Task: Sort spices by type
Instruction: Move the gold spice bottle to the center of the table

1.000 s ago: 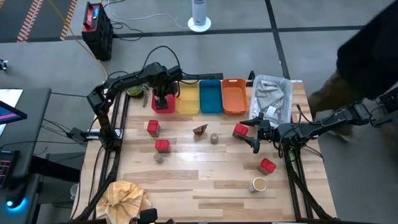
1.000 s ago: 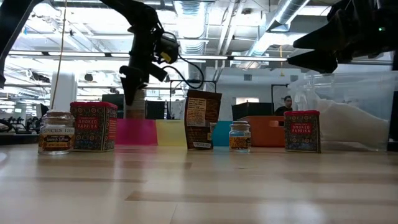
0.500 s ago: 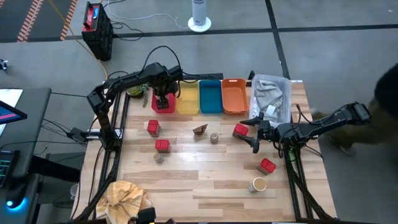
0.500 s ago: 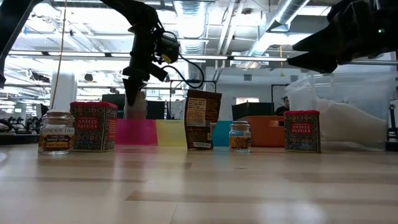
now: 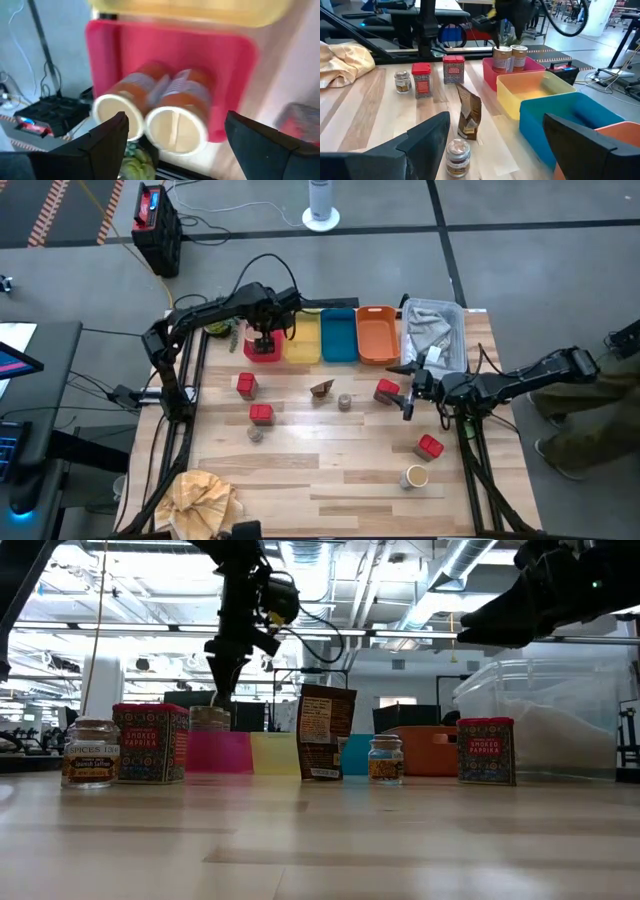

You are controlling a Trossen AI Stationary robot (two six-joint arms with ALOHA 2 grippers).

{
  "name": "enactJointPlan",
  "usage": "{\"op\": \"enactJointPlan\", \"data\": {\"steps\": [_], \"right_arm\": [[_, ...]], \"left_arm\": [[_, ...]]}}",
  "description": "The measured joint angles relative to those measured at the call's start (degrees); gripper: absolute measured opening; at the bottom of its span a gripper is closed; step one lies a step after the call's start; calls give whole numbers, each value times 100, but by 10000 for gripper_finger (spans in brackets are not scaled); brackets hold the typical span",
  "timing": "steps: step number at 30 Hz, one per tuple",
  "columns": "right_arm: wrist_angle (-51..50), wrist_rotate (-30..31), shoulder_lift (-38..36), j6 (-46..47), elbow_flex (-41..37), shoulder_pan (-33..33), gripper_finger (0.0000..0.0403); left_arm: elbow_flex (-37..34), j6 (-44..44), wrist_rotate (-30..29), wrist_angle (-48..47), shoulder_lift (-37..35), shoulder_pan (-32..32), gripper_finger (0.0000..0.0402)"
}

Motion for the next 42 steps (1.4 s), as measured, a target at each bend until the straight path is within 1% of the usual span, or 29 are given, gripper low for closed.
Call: {"op": "enactJointPlan", "data": {"steps": [2,5,8,12,16,18,20,22,23,25,27,29,30,33,36,39,42], "right_arm": [[-21,74,-12,-27,2,41,354],[-121,718,-153,-259,6,305,354],[-257,1385,-242,-559,158,717,354],[-859,1882,-188,-470,496,1257,354],[-1696,2408,136,-26,908,1834,354],[-2151,2832,428,201,1138,2139,354],[-2584,3070,753,393,1417,2372,354],[-2969,3053,1071,589,1744,2554,354],[-3160,2937,1221,702,1931,2649,354],[-3715,2544,1534,985,2328,2870,354],[-4265,1985,1808,1285,2744,3135,354],[-4599,1546,2019,1585,3143,3436,354],[-4670,1421,2100,1743,3319,3579,354],[-4676,1287,2344,2148,3729,3952,354],[-4704,1263,2710,2504,3988,4257,354],[-4830,1220,3170,2833,4181,4425,354],[-5347,1020,3700,3343,4437,4471,354]], "left_arm": [[14,-52,61,-96,0,-226,310],[20,-215,291,-120,0,-624,308],[23,-323,425,48,0,-1062,308],[23,-310,453,500,0,-1639,308],[20,-495,467,1038,0,-2071,308],[-70,-532,468,1347,-4,-2260,308],[-191,-449,489,1670,-4,-2435,308],[-322,-388,545,2075,-4,-2594,308],[-399,-375,636,2309,-4,-2660,308],[-542,-457,730,2598,-6,-2807,308],[-591,-617,748,2625,2,-2980,308],[-610,-766,750,2769,-3,-3178,308],[-612,-810,734,2824,-4,-3278,308],[-627,-935,468,3065,-2,-3579,308],[-627,-1076,383,3457,-4,-3839,308],[-808,-1153,337,4110,-4,-4069,308],[-1110,-1170,258,4854,-4,-4226,308]]}}
